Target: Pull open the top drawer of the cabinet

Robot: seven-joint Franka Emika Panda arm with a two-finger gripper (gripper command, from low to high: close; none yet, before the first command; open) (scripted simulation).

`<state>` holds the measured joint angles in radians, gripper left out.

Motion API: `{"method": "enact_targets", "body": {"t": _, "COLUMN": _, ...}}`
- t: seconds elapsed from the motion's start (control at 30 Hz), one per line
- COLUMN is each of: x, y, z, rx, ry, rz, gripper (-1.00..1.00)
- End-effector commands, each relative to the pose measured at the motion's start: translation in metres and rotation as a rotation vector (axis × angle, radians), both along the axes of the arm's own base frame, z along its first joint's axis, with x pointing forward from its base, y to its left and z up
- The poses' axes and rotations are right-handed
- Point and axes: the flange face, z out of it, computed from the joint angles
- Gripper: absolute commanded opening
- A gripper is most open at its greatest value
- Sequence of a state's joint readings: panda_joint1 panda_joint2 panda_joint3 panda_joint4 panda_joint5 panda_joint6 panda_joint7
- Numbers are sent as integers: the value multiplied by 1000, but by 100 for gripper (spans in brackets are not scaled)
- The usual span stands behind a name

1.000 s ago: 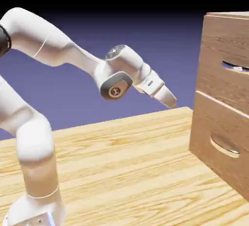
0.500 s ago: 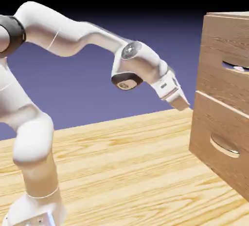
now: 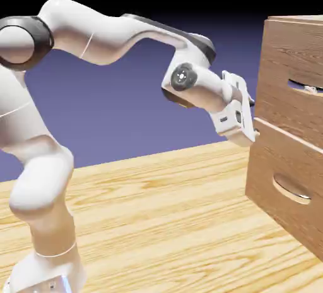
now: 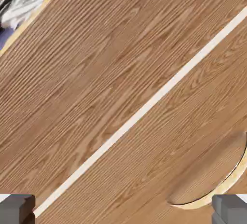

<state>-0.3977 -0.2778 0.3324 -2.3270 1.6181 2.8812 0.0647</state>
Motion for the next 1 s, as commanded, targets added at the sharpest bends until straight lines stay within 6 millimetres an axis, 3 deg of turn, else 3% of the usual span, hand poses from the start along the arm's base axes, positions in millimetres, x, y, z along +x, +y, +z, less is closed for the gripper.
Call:
{"method": "enact_targets", "body": {"t": 0.0, "x": 2, "y": 0, "z": 0, "rx": 24, "ry": -12, "rz": -10, "gripper": 0}}
{"method": "enact_targets", "body": {"t": 0.47, "x": 41, "y": 1, "z": 5, "rx": 364, "ry": -215, "rz": -155, "gripper": 0}}
{"method": "enact_targets", "body": {"t": 0.87, "x": 79, "y": 4, "z": 23, "rx": 660, "ry": -414, "rz": -313, "gripper": 0}}
{"method": "enact_targets", "body": {"t": 0.97, "x": 88, "y": 4, "z": 24, "rx": 663, "ry": -417, "rz": -314, "gripper": 0}}
